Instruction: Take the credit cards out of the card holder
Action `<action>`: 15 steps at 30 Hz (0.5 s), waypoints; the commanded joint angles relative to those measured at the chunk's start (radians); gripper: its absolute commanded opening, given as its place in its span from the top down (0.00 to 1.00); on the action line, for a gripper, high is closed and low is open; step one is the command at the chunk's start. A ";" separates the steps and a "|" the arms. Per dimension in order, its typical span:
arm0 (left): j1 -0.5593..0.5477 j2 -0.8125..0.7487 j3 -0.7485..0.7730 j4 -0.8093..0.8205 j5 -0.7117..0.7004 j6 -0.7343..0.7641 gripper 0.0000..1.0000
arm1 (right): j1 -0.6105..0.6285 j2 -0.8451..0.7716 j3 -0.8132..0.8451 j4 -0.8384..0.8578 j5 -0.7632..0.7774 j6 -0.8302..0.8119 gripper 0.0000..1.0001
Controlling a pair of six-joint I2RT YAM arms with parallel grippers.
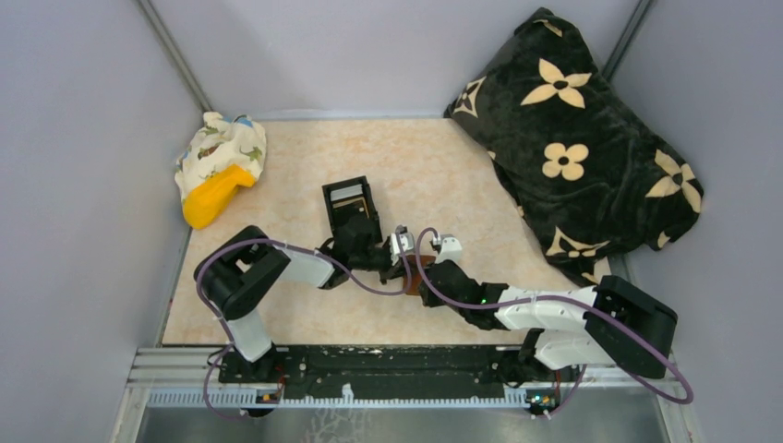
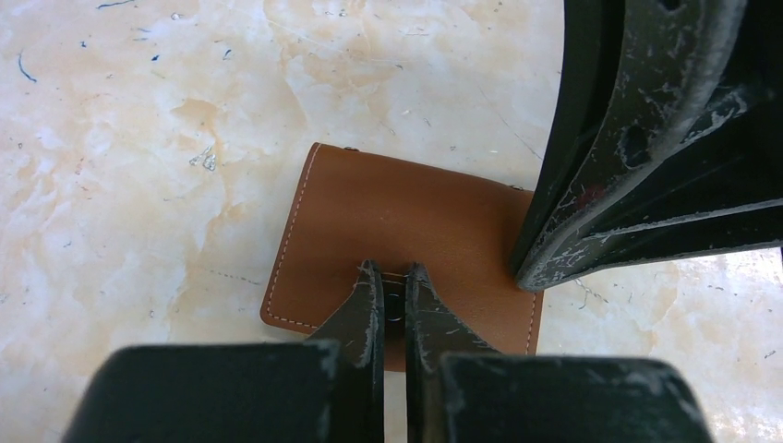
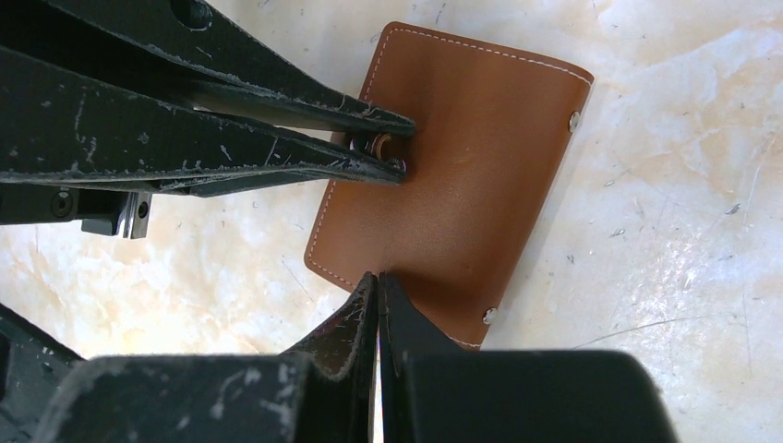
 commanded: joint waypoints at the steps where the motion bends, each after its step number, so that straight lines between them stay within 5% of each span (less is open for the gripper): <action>1: -0.002 0.025 -0.012 -0.090 -0.009 -0.025 1.00 | -0.007 -0.017 -0.008 0.003 0.024 -0.007 1.00; 15: 0.040 -0.175 -0.110 0.061 -0.043 -0.186 1.00 | -0.037 0.099 0.018 -0.062 0.032 0.117 1.00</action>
